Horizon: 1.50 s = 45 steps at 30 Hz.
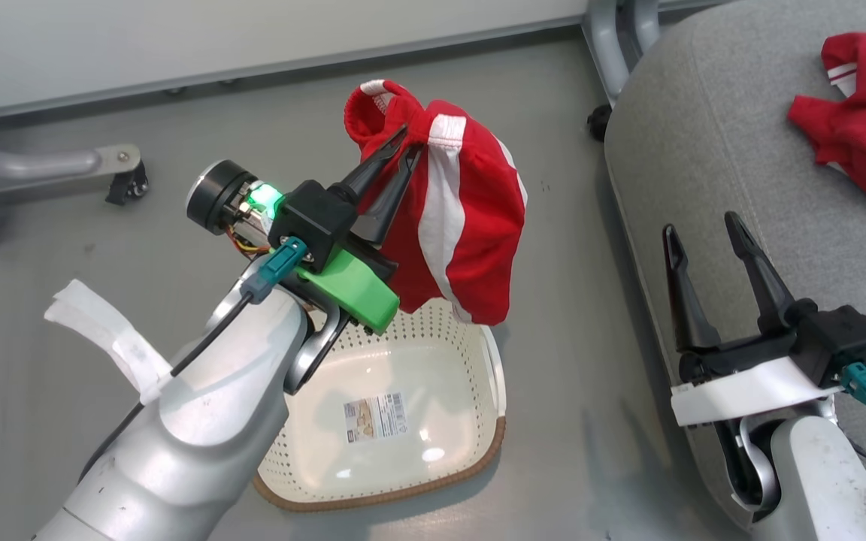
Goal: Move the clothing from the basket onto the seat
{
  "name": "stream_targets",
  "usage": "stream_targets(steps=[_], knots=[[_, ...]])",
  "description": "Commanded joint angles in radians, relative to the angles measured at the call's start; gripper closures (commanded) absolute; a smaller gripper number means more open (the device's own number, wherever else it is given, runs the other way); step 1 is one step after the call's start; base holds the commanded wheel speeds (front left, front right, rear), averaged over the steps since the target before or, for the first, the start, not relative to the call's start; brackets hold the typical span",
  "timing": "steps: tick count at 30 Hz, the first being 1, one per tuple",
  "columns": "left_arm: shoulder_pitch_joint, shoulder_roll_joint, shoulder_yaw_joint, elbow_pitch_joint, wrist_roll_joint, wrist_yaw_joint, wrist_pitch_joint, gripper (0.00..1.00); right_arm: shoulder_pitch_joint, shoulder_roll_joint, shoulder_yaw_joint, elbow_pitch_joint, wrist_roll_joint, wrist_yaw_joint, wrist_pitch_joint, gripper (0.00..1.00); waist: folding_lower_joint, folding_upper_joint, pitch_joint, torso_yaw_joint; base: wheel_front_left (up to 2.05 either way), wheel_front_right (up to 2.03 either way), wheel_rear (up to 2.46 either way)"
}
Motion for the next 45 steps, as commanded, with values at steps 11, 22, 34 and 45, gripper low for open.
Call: stream_targets(steps=[11,22,34,45], knots=[[0.026,-0.012,0.042,-0.100,0.032,0.001,-0.001,1.00,0.072,-0.003,0.001,0.007,0.029,-0.001,-0.004,0.00,0.0001,0.0067,-0.095,0.016,0.00,0.00,0.00],[0.039,-0.002,0.032,-0.123,0.029,0.011,-0.001,1.00,0.072,-0.003,0.020,-0.032,0.024,-0.001,-0.004,0.00,0.0001,0.0067,-0.113,0.022,0.00,0.00,0.00],[0.052,-0.012,0.022,-0.115,0.020,0.011,-0.001,1.00,0.003,-0.007,0.198,-0.132,0.009,-0.001,-0.004,0.00,0.0001,0.0067,-0.118,0.034,0.00,0.00,0.00],[0.044,-0.044,0.007,-0.136,0.036,0.001,-0.001,1.00,-0.106,-0.018,0.295,0.005,0.018,-0.001,-0.004,0.00,0.0001,0.0067,-0.089,0.070,0.00,0.00,0.00]])
